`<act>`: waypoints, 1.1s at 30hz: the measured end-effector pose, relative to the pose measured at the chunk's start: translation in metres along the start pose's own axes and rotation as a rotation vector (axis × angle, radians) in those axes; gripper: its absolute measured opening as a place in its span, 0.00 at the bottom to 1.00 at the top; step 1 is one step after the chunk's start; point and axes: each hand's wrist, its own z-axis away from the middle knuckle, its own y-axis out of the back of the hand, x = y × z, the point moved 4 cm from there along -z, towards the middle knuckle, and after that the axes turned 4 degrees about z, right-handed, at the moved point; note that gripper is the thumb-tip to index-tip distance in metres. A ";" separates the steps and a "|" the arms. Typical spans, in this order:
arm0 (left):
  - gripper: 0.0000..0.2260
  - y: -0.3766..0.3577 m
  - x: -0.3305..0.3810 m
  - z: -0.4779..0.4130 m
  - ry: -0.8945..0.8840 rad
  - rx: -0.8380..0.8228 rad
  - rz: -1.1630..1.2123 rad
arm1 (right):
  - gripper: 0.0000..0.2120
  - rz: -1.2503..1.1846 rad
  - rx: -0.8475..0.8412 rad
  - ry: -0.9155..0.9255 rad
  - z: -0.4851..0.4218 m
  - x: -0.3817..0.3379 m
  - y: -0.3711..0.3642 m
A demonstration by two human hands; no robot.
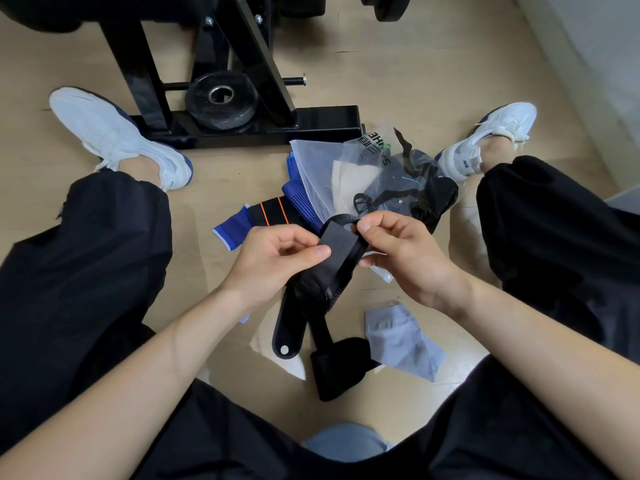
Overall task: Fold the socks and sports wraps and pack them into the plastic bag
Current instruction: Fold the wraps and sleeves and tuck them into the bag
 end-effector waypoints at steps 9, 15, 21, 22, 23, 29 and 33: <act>0.07 -0.008 -0.005 0.000 -0.020 0.155 -0.022 | 0.14 0.000 -0.109 0.024 0.004 0.003 -0.008; 0.18 -0.006 -0.004 -0.001 -0.081 0.116 -0.209 | 0.04 0.006 -0.094 0.094 0.002 0.004 -0.004; 0.10 -0.013 -0.010 -0.001 0.041 -0.154 -0.158 | 0.03 -0.062 -0.058 0.122 0.000 -0.008 0.007; 0.08 -0.014 -0.011 0.000 0.053 -0.147 -0.155 | 0.04 -0.066 -0.047 0.125 -0.001 -0.009 0.010; 0.10 -0.014 -0.013 -0.001 0.065 -0.139 -0.147 | 0.04 -0.066 -0.036 0.130 -0.002 -0.009 0.013; 0.07 -0.016 -0.012 -0.001 0.110 -0.141 -0.112 | 0.04 -0.035 0.040 0.172 -0.007 -0.011 0.024; 0.05 -0.016 -0.012 0.001 0.174 -0.049 0.003 | 0.05 0.045 0.043 0.282 -0.004 -0.018 0.025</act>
